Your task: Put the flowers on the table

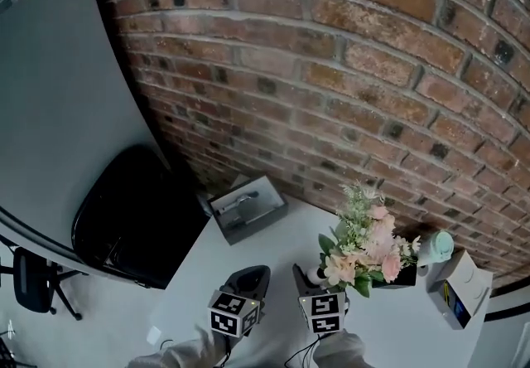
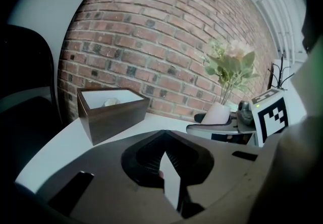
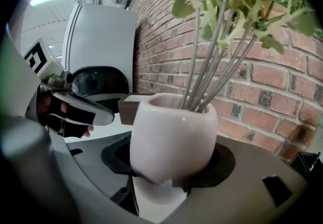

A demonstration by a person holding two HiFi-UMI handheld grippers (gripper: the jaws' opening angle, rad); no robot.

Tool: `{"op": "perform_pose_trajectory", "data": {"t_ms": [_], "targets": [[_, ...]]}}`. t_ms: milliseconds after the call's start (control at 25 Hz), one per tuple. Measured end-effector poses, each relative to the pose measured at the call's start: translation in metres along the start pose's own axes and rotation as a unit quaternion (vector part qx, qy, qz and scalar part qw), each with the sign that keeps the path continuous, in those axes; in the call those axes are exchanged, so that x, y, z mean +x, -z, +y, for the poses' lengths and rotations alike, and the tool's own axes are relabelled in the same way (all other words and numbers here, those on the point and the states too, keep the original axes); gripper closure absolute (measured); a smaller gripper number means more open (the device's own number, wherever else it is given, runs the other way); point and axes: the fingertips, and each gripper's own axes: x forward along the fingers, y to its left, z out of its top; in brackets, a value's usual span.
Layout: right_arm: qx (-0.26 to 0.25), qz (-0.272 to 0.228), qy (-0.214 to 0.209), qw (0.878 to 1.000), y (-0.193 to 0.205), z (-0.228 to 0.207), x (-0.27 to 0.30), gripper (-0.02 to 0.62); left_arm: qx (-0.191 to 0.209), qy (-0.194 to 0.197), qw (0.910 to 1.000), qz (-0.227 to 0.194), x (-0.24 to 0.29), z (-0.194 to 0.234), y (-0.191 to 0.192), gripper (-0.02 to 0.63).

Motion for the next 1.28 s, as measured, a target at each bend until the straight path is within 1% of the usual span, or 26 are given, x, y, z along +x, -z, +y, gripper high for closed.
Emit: {"op": "perform_pose_trajectory", "data": {"t_ms": [160,320,560,1000,1280], "targets": [[-0.001,0.005,-0.002,1.000,0.009,0.001,0.012,0.346,-0.001,0.000,0.9999,0.011,0.006,0.002,0.008,0.600],[0.004,-0.002,-0.005,1.000,0.014,0.002,0.017,0.345,-0.007,-0.002,0.9998,0.019,0.009,0.005,0.015,0.600],[0.011,-0.002,-0.005,1.000,0.024,-0.001,0.022,0.345,-0.009,0.004,0.9995,0.031,0.016,0.004,0.024,0.600],[0.014,0.002,-0.006,1.000,0.039,0.000,0.027,0.345,-0.012,0.010,0.9991,0.039,0.025,0.006,0.029,0.600],[0.011,-0.011,-0.006,1.000,0.038,0.000,0.026,0.345,-0.010,0.013,0.9989,0.043,0.026,0.008,0.029,0.600]]}}
